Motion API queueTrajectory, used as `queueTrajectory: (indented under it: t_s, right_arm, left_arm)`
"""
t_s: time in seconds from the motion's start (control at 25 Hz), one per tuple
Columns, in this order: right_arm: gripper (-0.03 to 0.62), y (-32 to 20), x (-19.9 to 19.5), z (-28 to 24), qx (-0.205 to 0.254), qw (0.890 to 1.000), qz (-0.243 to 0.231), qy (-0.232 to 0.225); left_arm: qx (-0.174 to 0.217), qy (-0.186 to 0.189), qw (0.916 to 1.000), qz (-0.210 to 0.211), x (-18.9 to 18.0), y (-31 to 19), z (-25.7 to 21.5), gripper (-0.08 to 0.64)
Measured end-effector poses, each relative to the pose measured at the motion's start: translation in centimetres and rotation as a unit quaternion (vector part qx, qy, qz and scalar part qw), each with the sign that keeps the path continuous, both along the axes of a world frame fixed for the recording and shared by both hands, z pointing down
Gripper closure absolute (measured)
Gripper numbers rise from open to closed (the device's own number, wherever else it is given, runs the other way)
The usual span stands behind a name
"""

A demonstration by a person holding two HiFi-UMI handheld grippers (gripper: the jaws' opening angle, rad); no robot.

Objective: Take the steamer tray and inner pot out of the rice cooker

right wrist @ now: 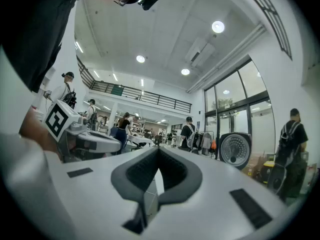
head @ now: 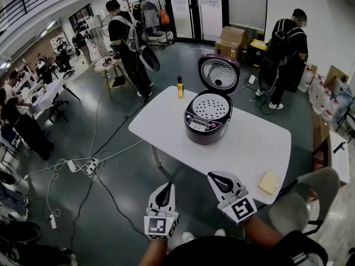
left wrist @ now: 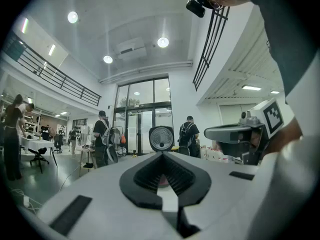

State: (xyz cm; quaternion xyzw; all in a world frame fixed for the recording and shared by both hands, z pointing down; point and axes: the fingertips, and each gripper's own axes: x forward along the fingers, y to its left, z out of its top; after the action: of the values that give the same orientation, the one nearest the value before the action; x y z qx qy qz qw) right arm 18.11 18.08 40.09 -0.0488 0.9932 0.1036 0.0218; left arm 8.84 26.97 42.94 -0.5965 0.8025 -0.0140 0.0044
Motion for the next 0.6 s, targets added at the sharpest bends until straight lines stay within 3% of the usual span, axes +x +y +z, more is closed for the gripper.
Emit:
queueTrajectory:
  t_s: [0.44,0.6]
  right_arm:
    - [0.595,1.8,-1.2,-0.3,0.010,1.000,-0.010,0.003]
    - [0.595,2.7,-2.3,0.0,-0.010,1.000,-0.011,-0.002]
  left_arm:
    - [-0.011,0.013,0.9998,0.009,-1.0,1.2,0.6,0.565]
    - [-0.014,0.005,0.9998,0.015,-1.8,2.0,0.5,0.565]
